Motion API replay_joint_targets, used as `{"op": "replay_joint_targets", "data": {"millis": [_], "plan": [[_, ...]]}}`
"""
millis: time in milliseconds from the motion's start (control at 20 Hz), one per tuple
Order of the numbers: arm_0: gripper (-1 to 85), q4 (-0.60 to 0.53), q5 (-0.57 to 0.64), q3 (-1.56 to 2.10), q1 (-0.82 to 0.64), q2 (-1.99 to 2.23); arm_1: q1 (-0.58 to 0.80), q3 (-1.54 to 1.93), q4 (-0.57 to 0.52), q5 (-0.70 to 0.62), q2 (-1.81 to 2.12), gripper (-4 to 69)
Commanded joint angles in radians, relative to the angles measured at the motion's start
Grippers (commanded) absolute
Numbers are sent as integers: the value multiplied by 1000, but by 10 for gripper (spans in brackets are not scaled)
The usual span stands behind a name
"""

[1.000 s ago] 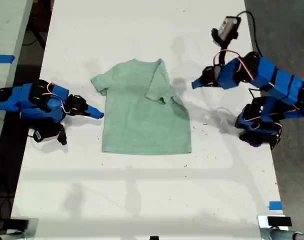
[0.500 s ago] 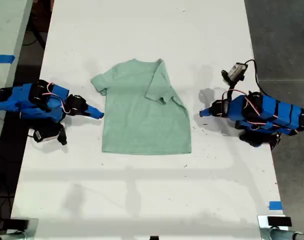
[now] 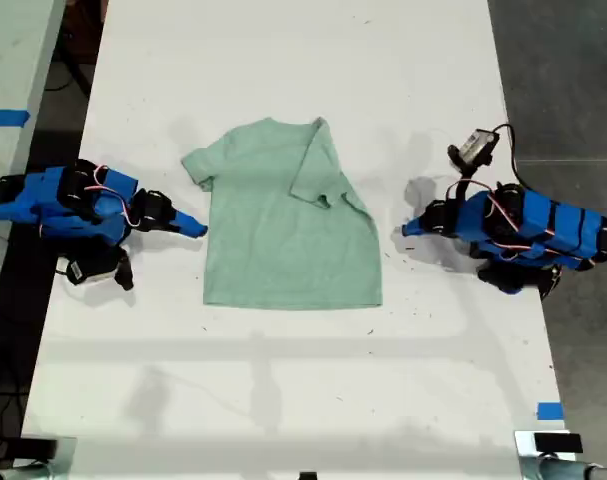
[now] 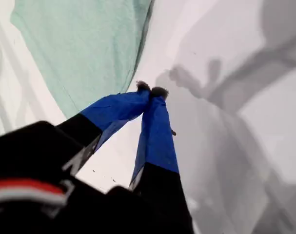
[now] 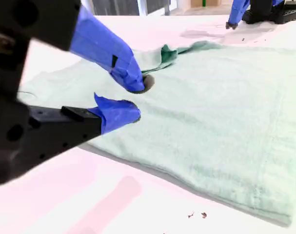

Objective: Fold t shirt

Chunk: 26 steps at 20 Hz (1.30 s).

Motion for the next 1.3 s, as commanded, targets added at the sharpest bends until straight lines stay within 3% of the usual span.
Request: {"op": "replay_joint_targets", "data": {"millis": [0, 850, 1050, 1250], "plan": [[58, -14, -12, 5, 5, 8, -17, 55, 0, -2, 12, 2], [58, -14, -12, 5, 5, 8, -44, 55, -6, -6, 12, 2], [58, -14, -12, 5, 5, 8, -32, 60, -32, -64, 12, 2], [58, -14, -12, 5, 5, 8, -72, 58, -20, -9, 12, 2]]}}
